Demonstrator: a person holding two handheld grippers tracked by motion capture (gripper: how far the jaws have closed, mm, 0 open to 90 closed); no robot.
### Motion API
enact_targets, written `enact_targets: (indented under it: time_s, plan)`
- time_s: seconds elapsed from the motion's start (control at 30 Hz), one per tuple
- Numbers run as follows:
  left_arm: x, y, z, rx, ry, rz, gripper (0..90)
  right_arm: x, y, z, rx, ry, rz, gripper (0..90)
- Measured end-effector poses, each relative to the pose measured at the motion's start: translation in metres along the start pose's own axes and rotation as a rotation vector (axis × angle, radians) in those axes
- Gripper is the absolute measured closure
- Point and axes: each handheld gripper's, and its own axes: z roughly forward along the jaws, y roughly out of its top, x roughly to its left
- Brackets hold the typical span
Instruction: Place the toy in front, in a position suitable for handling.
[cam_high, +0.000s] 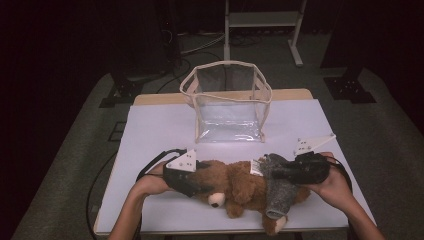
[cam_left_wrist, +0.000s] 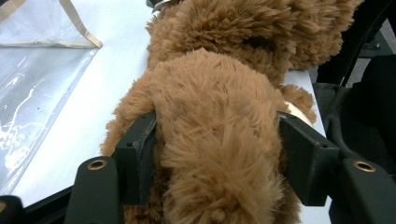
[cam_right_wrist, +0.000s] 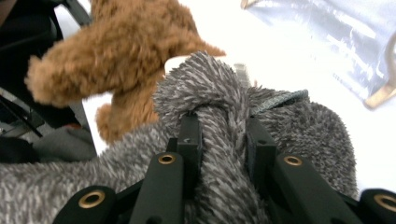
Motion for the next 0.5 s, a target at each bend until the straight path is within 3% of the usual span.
enact_targets:
  time_s: [0.1, 0.23, 0.3, 0.37, 0.5]
  plan:
    - [0.001, -0.001, 0.0, -0.002, -0.004, -0.003, 35.0, 0.002, 0.009, 0.009, -0.019, 0.03, -0.016, 71.9]
    - [0.004, -0.002, -0.001, -0.003, 0.006, -0.034, 28.9, 0.009, 0.011, 0.032, 0.008, 0.055, -0.042, 72.4]
    - [0.005, -0.001, 0.001, -0.009, -0.003, -0.051, 22.1, 0.009, 0.007, 0.034, 0.003, 0.069, -0.029, 72.6]
    - [0.005, 0.003, 0.005, 0.001, 0.001, -0.04, 16.5, 0.009, -0.001, 0.033, -0.011, 0.076, -0.012, 72.8]
    - [0.007, 0.012, 0.018, 0.039, 0.011, -0.065, 7.0, 0.013, -0.014, 0.029, -0.034, 0.09, -0.003, 72.8]
